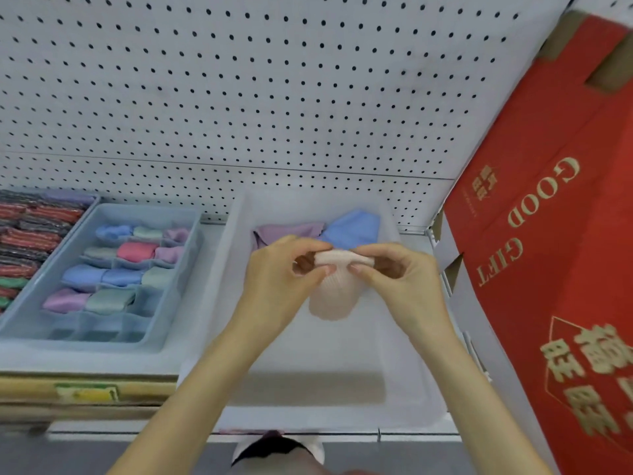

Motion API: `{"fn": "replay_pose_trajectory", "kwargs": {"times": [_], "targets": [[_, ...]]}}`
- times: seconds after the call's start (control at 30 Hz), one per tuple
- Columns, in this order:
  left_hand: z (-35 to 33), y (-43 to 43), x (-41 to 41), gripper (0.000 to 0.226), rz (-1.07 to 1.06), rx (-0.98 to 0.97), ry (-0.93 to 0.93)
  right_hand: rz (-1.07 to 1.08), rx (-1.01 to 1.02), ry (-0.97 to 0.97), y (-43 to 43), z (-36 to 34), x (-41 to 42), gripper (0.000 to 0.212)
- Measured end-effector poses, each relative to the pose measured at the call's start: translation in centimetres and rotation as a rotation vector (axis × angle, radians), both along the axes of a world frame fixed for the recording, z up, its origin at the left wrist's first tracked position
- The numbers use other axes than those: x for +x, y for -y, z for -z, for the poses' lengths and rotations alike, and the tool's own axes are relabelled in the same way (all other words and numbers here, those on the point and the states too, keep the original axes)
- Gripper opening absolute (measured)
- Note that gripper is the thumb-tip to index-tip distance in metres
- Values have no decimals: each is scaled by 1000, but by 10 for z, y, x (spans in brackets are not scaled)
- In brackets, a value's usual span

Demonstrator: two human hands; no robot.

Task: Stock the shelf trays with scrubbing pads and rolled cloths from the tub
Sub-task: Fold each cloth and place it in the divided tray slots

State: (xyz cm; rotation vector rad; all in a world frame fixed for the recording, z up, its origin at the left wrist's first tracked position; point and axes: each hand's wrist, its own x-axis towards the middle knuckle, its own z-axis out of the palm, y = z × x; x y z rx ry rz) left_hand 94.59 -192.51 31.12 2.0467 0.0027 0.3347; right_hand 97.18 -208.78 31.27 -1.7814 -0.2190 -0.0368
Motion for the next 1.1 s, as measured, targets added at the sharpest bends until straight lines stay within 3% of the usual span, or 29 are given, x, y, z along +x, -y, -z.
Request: {"fn": "replay_pose_trajectory", "kwargs": {"times": [0.1, 0.13, 0.2, 0.3, 0.4, 0.57, 0.73, 0.9, 1.0, 1.1], "targets": [[-3, -7, 3, 17, 85, 5, -62, -19, -143, 22, 4, -7, 1, 23], [-5, -9, 3, 12, 156, -106, -133, -58, -113, -26, 4, -12, 1, 18], [-8, -11, 2, 26, 313, -351, -295, -143, 44, -131, 3, -19, 1, 10], [-4, -5, -5, 36, 445, -439, -403, -129, 193, -198, -5, -23, 3, 7], [2, 1, -12, 26, 414, -545, -423, -52, 208, -222, -12, -22, 6, 6], [5, -3, -10, 42, 309, -671, -351, -174, 141, -484, -5, -9, -6, 35], [6, -3, -12, 31, 179, -663, -374, -168, 201, -470, 0, 5, -16, 4], [12, -5, -19, 34, 235, -821, -426, -53, 240, -386, -4, 13, -18, 2], [19, -6, -22, 42, 208, -781, -409, -54, 320, -424, -7, 16, -22, 4], [20, -6, -23, 33, 160, -680, -369, -113, 355, -488, -9, 15, -25, 17]]}}
